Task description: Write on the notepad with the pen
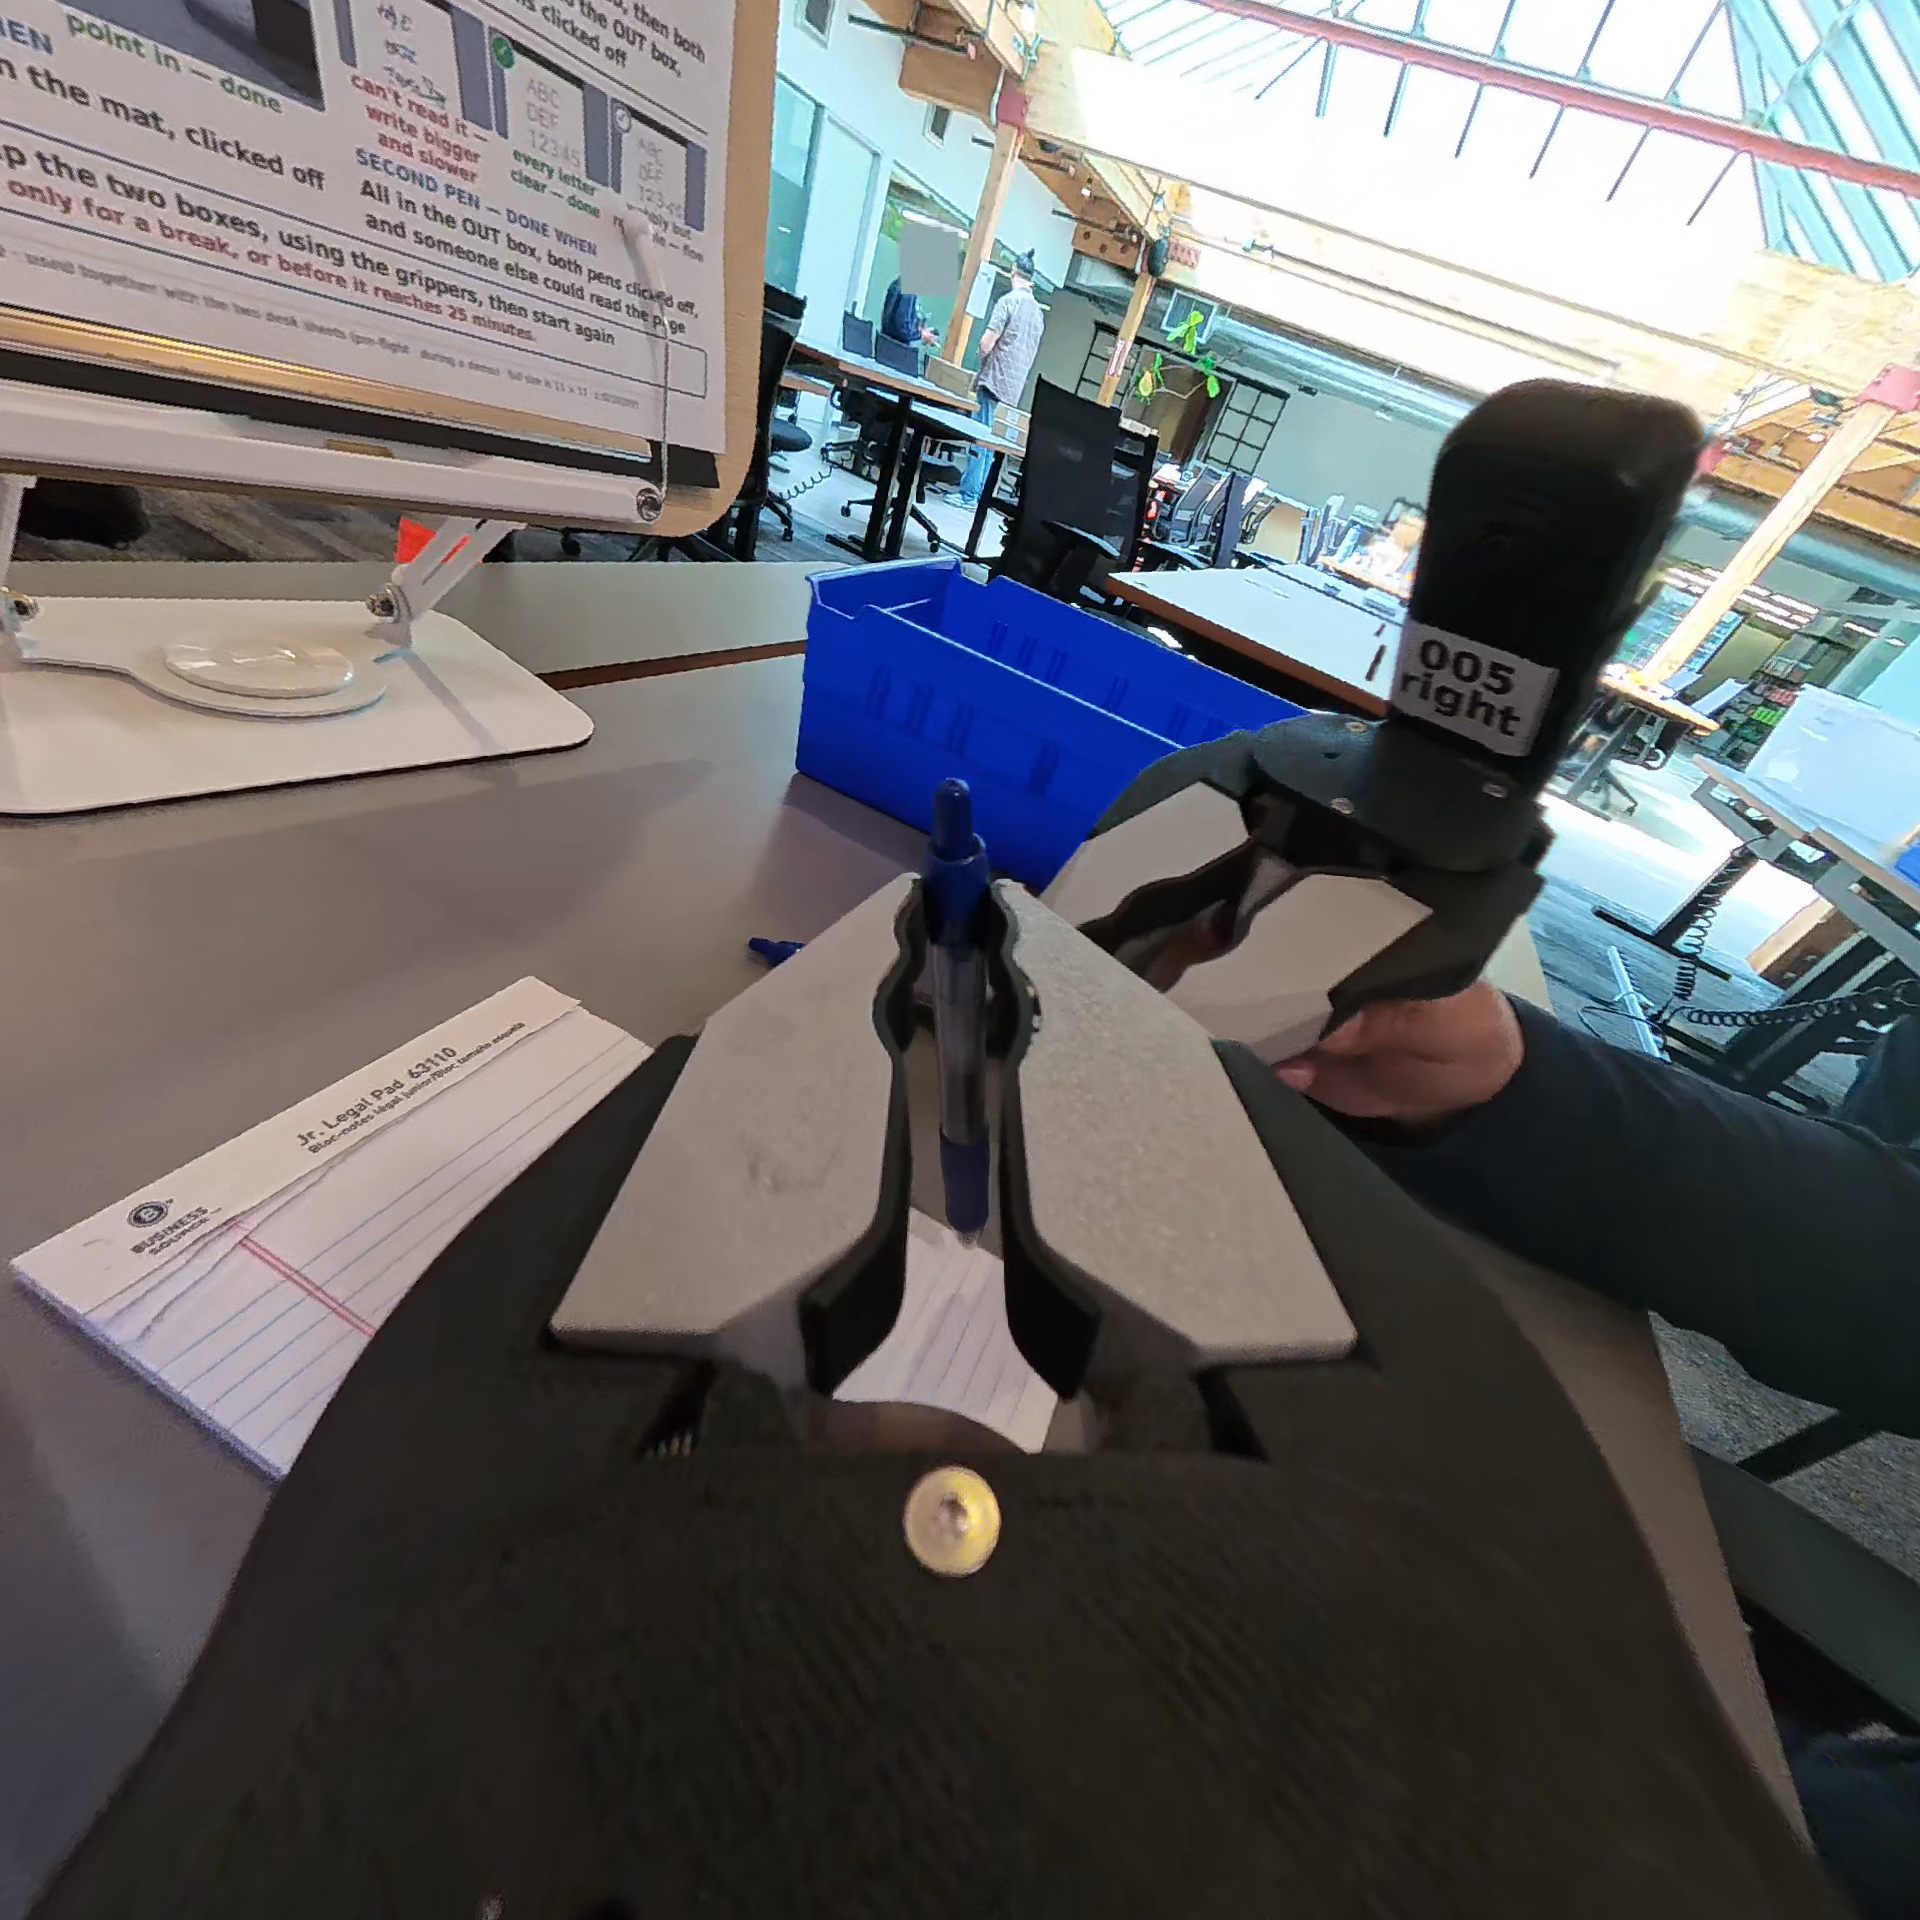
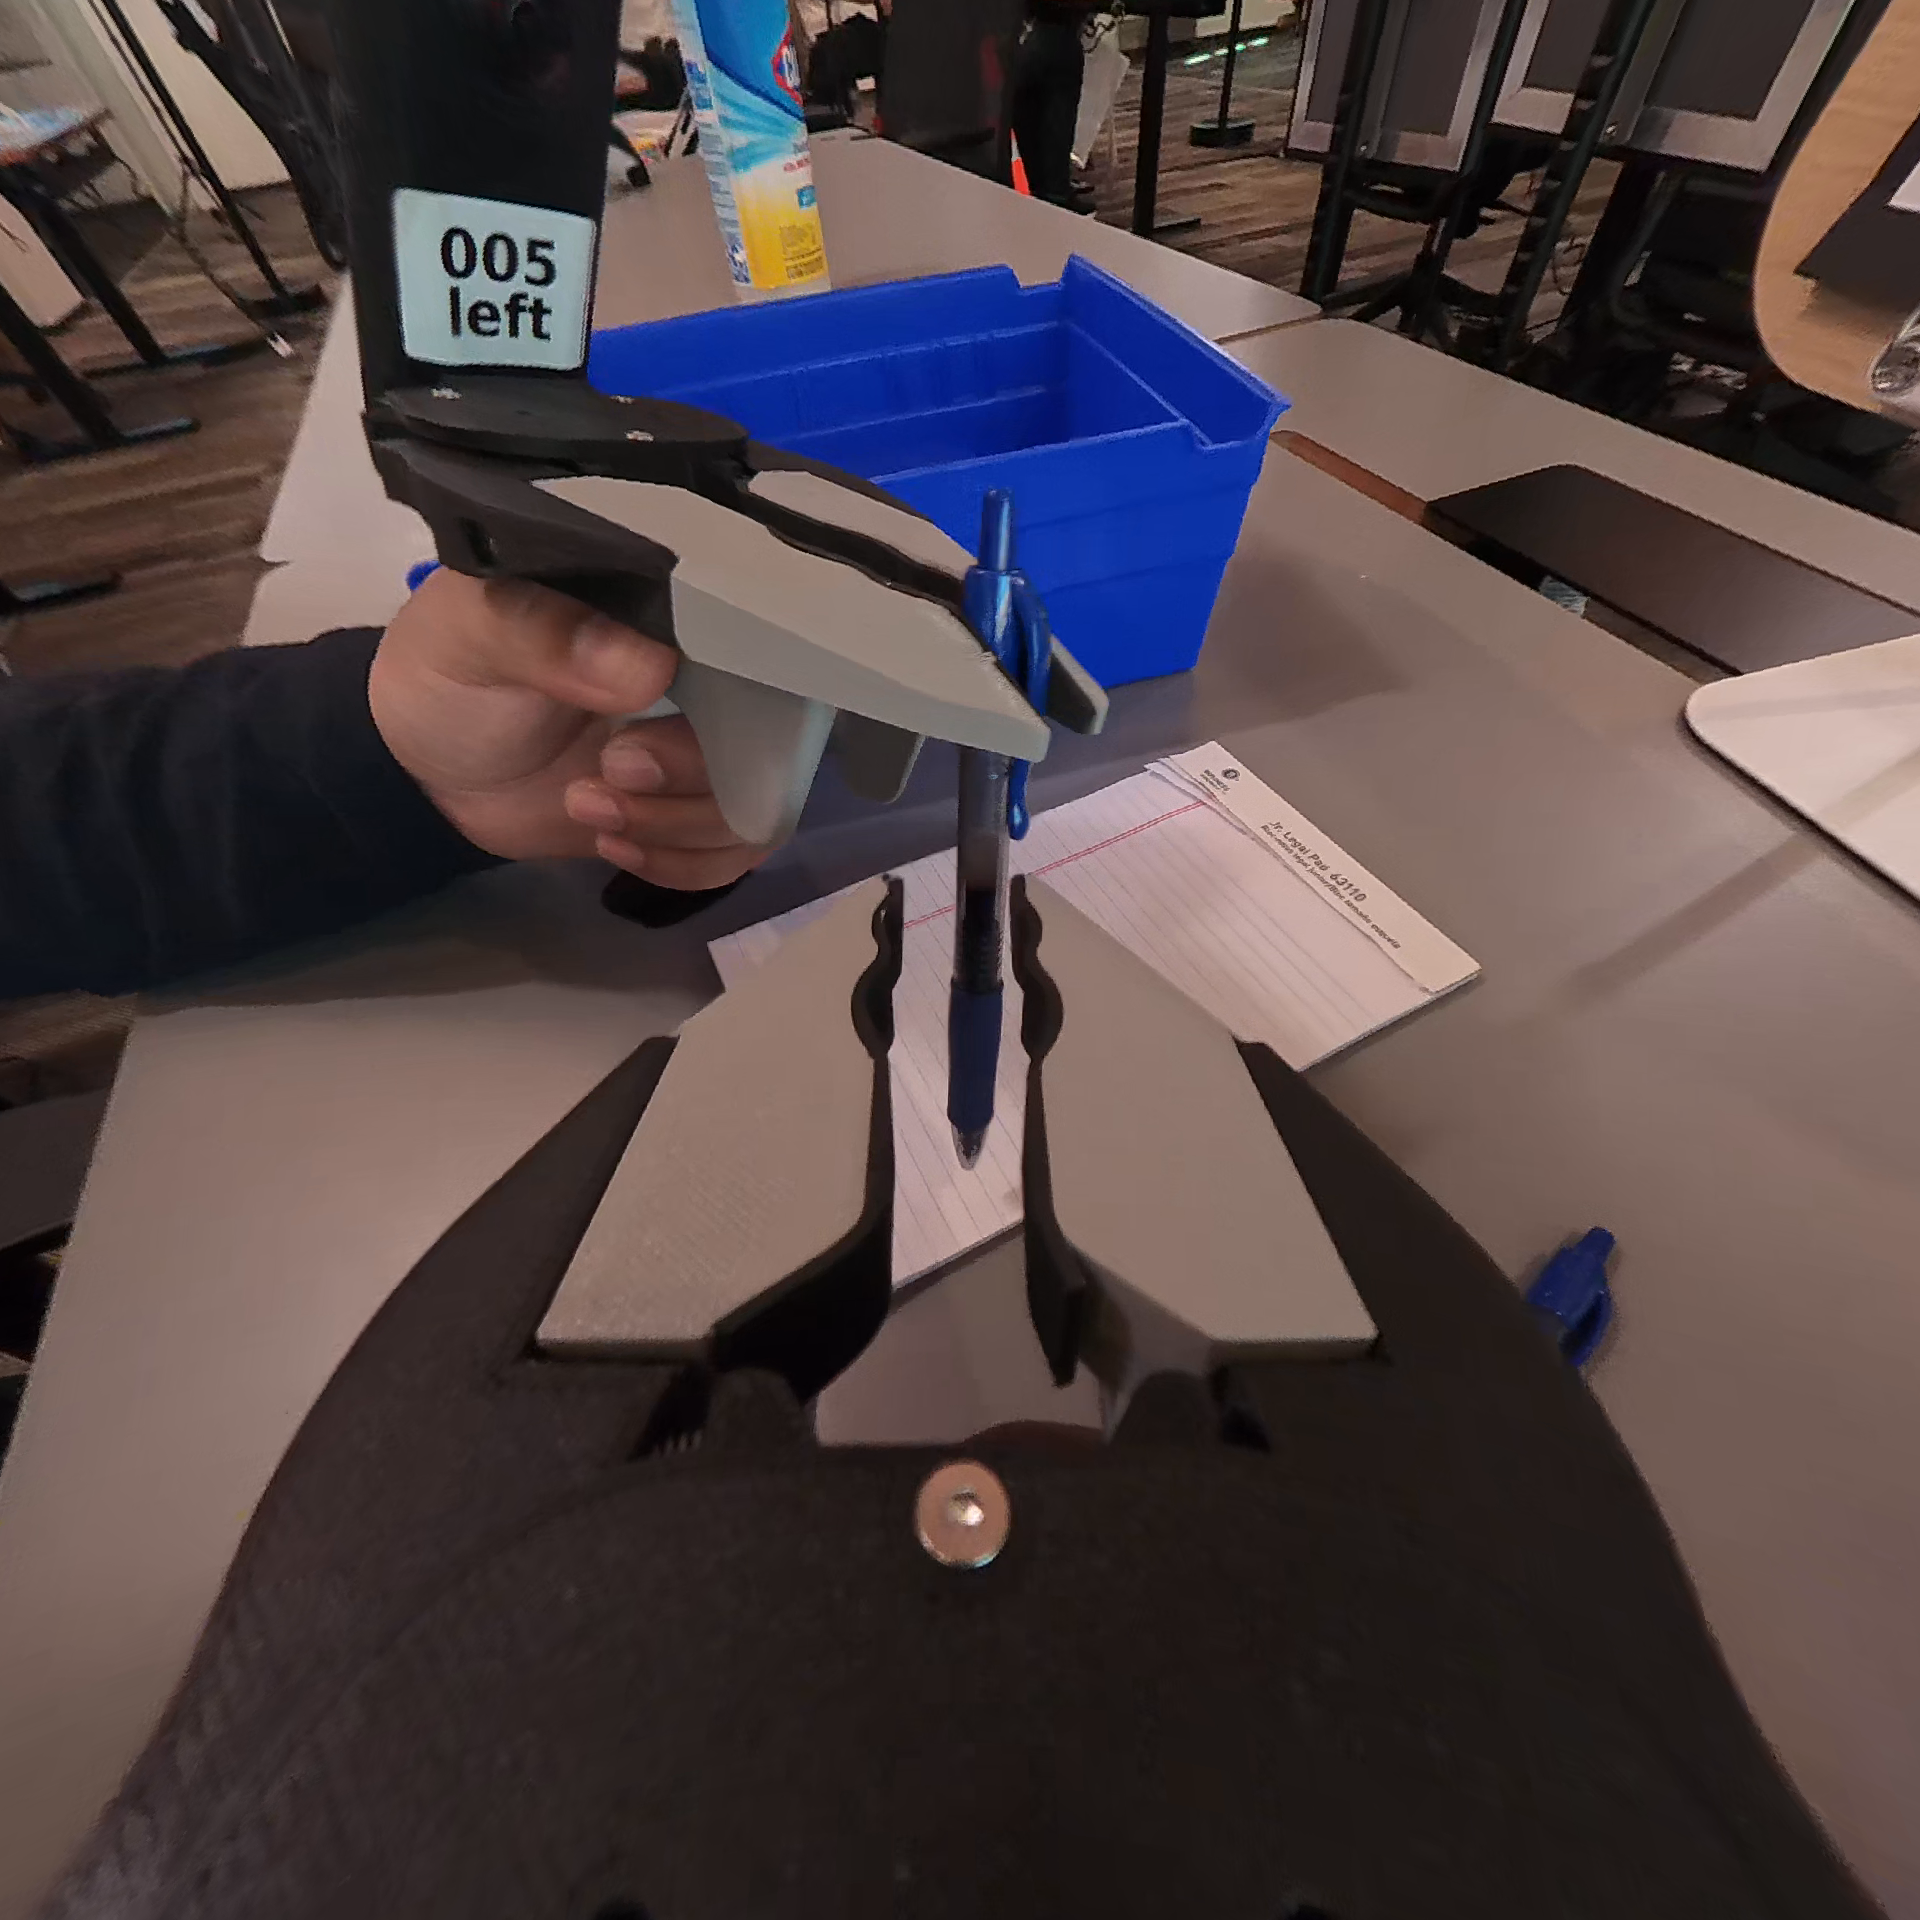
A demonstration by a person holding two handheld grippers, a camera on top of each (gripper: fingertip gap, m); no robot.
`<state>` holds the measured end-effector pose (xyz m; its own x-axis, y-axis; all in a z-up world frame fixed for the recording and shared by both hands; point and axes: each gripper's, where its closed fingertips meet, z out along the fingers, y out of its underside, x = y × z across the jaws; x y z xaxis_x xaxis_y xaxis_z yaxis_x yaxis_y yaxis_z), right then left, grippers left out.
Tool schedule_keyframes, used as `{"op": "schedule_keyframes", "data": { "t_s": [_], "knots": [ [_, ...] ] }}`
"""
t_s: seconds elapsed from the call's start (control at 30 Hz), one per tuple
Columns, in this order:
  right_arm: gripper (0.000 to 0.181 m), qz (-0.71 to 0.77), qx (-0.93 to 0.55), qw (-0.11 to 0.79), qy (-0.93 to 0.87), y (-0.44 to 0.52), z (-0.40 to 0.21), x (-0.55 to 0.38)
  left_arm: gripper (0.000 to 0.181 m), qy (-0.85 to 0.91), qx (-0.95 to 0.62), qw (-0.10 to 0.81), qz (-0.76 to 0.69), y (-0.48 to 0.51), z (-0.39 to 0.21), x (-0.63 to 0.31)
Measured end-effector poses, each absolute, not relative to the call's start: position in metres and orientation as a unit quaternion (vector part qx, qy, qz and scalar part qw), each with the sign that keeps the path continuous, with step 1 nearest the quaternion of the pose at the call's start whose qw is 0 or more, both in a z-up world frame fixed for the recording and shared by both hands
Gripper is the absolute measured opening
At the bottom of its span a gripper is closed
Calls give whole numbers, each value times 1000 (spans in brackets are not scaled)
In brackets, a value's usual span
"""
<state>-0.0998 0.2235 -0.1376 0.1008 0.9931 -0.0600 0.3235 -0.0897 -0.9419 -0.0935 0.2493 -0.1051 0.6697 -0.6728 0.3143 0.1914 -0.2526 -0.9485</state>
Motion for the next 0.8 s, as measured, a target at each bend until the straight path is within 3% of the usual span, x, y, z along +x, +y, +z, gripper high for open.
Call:
{"op": "schedule_keyframes", "data": {
  "t_s": [0.33, 0.47, 0.57, 0.8],
  "knots": [
    [29, 277, -631, 461, -558, 236, -152, -101, 8, 153, -711, 583, -362, 255, -110, -97],
    [26, 243, -632, 459, -575, 234, -161, -104, 8, 157, -710, 581, -365, 253, -109, -94],
    [10, 226, -634, 461, -578, 234, -164, -104, 8, 162, -709, 582, -363, 252, -109, -92],
    [6, 278, -649, 448, -548, 237, -156, -100, 8, 156, -697, 586, -383, 249, -103, -96]
  ]
}}
